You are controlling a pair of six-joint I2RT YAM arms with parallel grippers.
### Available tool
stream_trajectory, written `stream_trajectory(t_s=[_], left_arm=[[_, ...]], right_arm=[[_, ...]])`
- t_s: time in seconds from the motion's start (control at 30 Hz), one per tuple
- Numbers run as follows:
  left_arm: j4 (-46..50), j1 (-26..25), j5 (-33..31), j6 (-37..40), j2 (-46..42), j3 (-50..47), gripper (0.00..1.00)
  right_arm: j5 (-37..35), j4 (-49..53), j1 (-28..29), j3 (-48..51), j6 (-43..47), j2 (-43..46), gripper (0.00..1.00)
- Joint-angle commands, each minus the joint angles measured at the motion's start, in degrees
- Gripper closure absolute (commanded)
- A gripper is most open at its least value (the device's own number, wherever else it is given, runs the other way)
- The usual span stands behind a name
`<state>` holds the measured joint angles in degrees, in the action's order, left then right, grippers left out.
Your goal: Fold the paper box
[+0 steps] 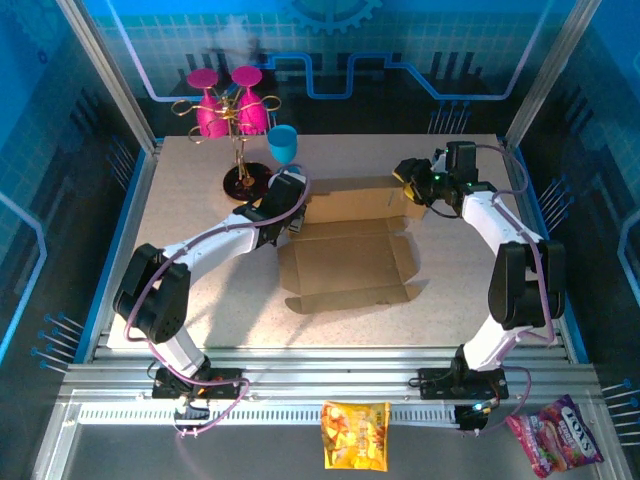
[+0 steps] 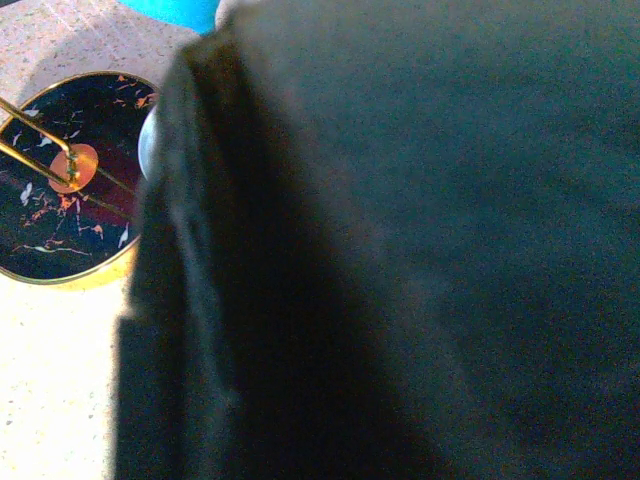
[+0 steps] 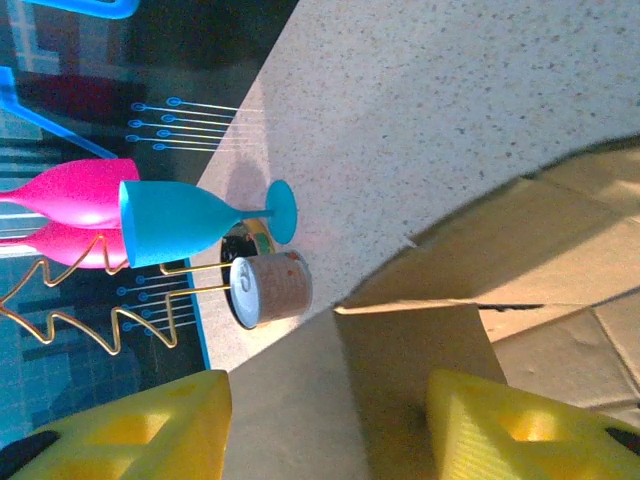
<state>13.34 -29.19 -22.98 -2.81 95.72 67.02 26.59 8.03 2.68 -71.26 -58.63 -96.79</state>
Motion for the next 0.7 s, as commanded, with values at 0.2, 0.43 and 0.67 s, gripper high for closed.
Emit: stream_trajectory(t_s=[0.2,0.43,0.67], left_arm=[[1.16,0.80,2.36,-0.65,0.95,3.44,1.00],[2.54,1.08,3.55,-3.10,1.48,5.45,1.00],[6.50,2.05,4.99,-5.12,1.05,9.20,1.00]], right_arm=[[4.49,-6.64,1.27,-0.26,-8.10,-0.60,0.65],[3.47,-20.24,0.88,4.65,-23.04,-0.41,1.00],[0.46,-24.65,-0.10,4.82,-28.06,2.53,0.67]])
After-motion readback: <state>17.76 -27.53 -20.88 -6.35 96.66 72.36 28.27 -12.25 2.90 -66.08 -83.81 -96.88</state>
